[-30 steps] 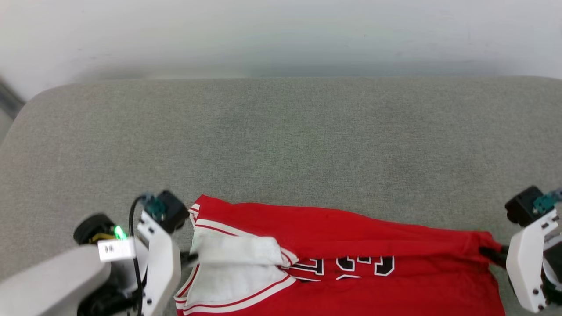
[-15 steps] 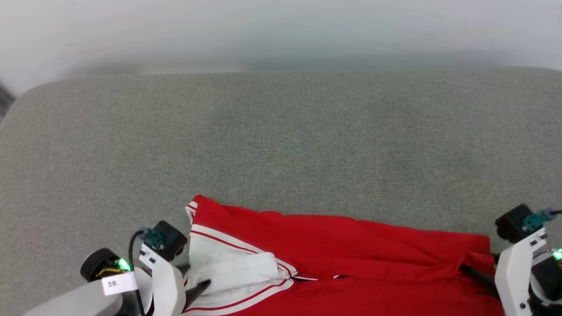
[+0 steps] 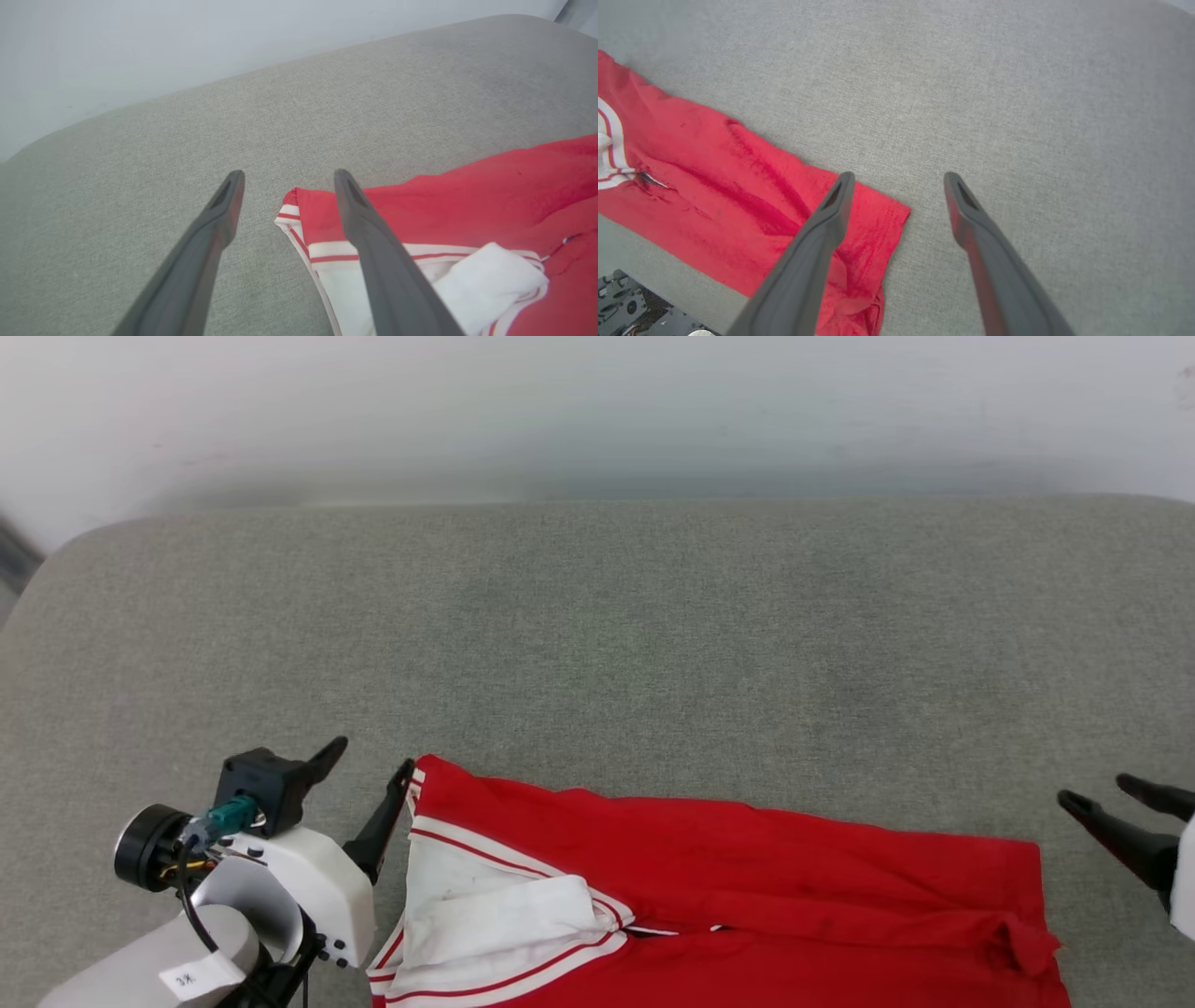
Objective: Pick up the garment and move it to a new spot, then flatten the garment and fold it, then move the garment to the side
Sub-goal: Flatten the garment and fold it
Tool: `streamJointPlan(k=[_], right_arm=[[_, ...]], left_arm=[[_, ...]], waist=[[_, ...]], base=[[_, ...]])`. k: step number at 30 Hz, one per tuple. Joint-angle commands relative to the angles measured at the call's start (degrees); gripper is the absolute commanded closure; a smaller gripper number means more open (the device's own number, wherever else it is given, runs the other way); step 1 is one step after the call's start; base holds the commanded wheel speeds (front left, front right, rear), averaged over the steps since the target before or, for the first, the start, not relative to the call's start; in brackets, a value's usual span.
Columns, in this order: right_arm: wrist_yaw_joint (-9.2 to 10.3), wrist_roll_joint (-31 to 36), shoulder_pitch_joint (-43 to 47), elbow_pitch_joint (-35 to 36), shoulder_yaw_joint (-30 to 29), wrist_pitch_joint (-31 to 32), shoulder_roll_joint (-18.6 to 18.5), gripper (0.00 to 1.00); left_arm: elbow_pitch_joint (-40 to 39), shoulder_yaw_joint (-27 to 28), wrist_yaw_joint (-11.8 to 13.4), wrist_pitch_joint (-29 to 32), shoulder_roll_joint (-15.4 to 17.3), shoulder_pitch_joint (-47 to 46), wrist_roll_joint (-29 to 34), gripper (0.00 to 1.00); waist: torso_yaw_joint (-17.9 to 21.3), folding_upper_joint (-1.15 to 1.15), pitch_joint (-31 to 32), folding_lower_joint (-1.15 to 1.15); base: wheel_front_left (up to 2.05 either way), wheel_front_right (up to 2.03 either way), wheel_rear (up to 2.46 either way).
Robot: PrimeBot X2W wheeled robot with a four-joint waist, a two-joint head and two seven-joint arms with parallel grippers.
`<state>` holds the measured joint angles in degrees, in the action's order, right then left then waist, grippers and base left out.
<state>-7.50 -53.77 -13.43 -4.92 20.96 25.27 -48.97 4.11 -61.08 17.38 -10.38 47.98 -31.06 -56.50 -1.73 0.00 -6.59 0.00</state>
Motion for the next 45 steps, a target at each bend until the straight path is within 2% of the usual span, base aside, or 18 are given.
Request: streamJointPlan(k=[1, 8, 14, 18, 19, 24, 31, 32, 33, 34, 40, 45], right_arm=[[0.02, -1.1, 1.4, -0.8, -1.2, 0.5, 0.7, 0.0], [0.02, -6.7, 6.4, -7.1, -7.2, 4.9, 3.2, 0.0], [0.01, -9.8, 9.0, -9.4, -8.2, 8.0, 6.7, 0.0], [0.02, -11.6, 10.0, -9.7, -7.9, 9.8, 9.0, 0.0], [0.02, -12.2, 10.4, -9.8, -7.2, 10.9, 9.9, 0.0], [0.01, -15.3, 11.2, -9.4, -5.5, 14.0, 13.3, 0.0], [0.05, -15.2, 10.5, -8.9, -2.6, 16.6, 14.9, 0.0], [0.05, -15.1, 10.2, -9.2, -2.5, 16.6, 15.0, 0.27], [0.06, -14.8, 9.8, -9.5, -2.5, 16.4, 15.0, 0.7], [0.06, -14.6, 9.5, -9.7, -2.4, 16.3, 15.0, 1.0], [0.06, -14.3, 7.3, -10.1, -3.5, 14.6, 13.6, 1.0], [0.06, -15.4, 6.0, -10.1, -6.8, 12.4, 11.1, 1.0]], left_arm=[[0.5, 0.6, 1.0, -1.2, -0.4, 0.7, 0.5, 0.0], [2.4, 6.6, 6.0, -4.8, -4.3, 3.7, 3.7, 0.0], [1.3, 17.2, 8.0, -4.8, -8.2, 9.0, 12.4, 0.0], [0.3, 23.0, 7.8, -4.9, -11.5, 12.5, 17.9, 0.0], [-0.1, 25.8, 7.6, -4.9, -13.2, 14.2, 20.6, 0.0], [-1.0, 32.0, 6.2, -4.8, -17.9, 17.9, 27.5, 0.0], [0.0, 39.5, 1.9, -4.8, -24.4, 21.9, 34.4, 0.0], [0.2, 40.3, 1.3, -4.8, -25.3, 22.4, 35.3, 0.0], [0.3, 41.1, 0.7, -4.8, -26.2, 22.8, 36.2, 0.0], [0.3, 41.9, 0.4, -4.8, -27.0, 23.2, 37.3, 0.0], [-0.5, 45.8, -1.7, -4.8, -30.9, 26.0, 42.6, 0.0], [-1.0, 49.8, -3.8, -4.8, -33.4, 27.9, 45.6, 0.0]], waist=[[-0.2, 0.0, -0.2, 0.0], [-1.3, 0.0, -1.2, 0.0], [-2.2, 0.0, -2.1, 0.0], [-2.9, 0.0, -2.9, 0.0], [-3.3, 0.0, -3.3, 0.0], [-4.3, 0.0, -4.4, 0.0], [-5.1, 0.0, -5.4, 0.0], [-5.2, 0.0, -5.4, 0.0], [-5.3, 0.0, -5.4, 0.0], [-5.3, 0.0, -5.3, 0.0], [-5.3, 0.0, -4.0, 0.0], [-5.0, 0.0, -2.7, 0.0]], base=[[0.0, 0.0, 0.0], [0.0, 0.0, 0.0], [0.0, 0.0, 0.0], [0.0, 0.0, 0.0], [0.0, 0.0, 0.0], [0.0, 0.0, 0.0], [0.0, 0.0, 0.0], [0.0, 0.0, 0.0], [0.0, 0.0, 0.0], [0.0, 0.0, 0.0], [0.0, 0.0, 0.0], [0.0, 0.0, 0.0]])
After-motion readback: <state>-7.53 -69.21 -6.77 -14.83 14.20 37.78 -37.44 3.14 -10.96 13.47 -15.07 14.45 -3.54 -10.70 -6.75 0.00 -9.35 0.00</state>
